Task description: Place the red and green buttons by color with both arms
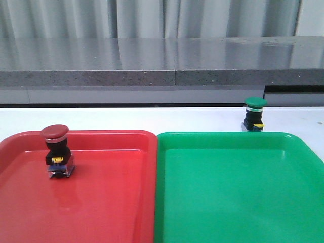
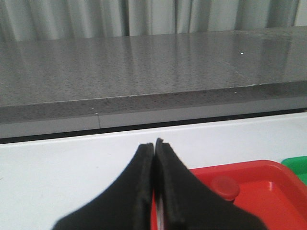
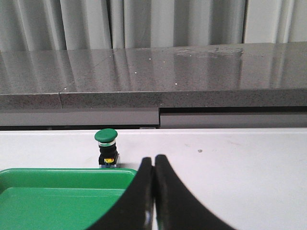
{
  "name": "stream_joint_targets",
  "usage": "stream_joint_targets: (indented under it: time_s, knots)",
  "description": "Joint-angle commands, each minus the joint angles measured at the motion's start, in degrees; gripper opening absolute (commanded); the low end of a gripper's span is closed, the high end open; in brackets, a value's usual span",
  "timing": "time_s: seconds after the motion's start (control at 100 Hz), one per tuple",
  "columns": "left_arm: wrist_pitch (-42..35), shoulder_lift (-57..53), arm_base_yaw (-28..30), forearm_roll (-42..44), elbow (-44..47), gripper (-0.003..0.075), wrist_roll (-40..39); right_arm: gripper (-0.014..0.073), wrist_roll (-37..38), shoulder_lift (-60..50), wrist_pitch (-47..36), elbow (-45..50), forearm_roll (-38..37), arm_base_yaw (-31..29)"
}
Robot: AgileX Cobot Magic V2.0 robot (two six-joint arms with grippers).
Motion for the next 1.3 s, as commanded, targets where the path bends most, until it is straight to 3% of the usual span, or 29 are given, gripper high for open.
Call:
stream_joint_targets:
  time_s: [0.0,0.36,0.6,1.29]
  knots:
    - [-5.12,-2.25,2.38,0.19,0.62,-0.0019,-0.63,-0.0069,-0.38,-1.33,-4.38,-0.8,-0.57,-0.39]
    - [-5.79,-15.7,6.88,0.45,12.37,-0.0019,-0.63,-0.0069,-0.38,-1.33,-4.38,-0.8,-0.57,-0.39]
    - [-16.36,-15.78,6.88,0.45,18.32,-0.0019,-0.63,-0.0069,-0.38,-1.33,-4.37,-0.85,-0.57,-0.39]
    - [-16.75,-15.78,6.88,0.3,18.48,-0.0019,-0.63,-0.0069,-0.38,-1.33,-4.37,-0.85,-0.57,-0.39]
